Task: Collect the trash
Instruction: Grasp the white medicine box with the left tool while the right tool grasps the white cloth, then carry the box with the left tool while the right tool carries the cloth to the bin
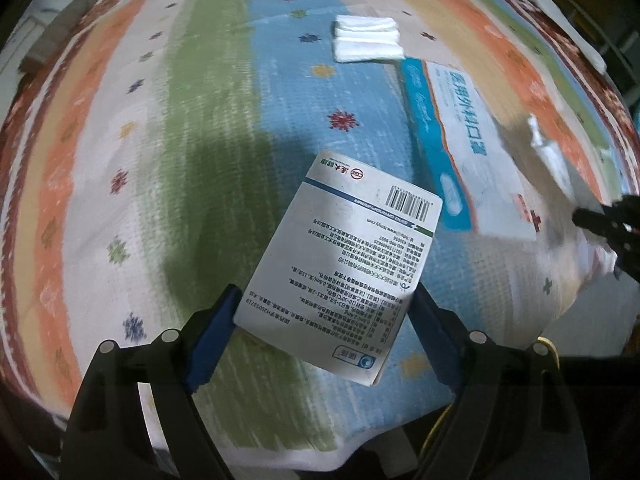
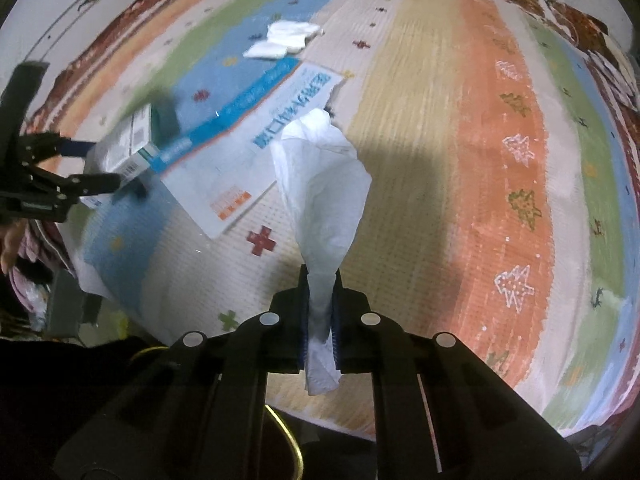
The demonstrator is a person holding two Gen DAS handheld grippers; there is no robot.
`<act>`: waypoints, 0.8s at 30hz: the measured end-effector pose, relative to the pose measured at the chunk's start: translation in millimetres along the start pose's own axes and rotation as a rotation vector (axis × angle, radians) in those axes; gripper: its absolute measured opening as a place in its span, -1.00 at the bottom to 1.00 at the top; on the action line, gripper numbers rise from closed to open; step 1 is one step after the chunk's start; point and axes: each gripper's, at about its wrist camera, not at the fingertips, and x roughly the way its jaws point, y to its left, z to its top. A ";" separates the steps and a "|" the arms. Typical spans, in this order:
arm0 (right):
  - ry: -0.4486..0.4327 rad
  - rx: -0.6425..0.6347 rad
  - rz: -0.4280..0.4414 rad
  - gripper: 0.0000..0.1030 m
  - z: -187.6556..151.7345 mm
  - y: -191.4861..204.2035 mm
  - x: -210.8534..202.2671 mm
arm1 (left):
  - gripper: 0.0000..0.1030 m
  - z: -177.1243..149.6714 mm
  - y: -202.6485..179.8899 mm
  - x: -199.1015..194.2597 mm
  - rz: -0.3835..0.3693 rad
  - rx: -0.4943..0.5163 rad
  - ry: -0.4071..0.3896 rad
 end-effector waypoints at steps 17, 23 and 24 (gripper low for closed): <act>-0.124 0.060 0.037 -0.85 -19.0 21.4 -58.9 | 0.58 -16.7 -26.7 -73.6 -0.071 -0.243 -0.172; -0.154 0.081 0.080 -0.85 -33.0 23.4 -79.1 | 0.57 -30.6 -44.3 -98.5 -0.125 -0.258 -0.231; -0.163 0.083 0.081 -0.85 -36.1 24.4 -83.3 | 0.57 -34.0 -48.0 -103.1 -0.136 -0.256 -0.242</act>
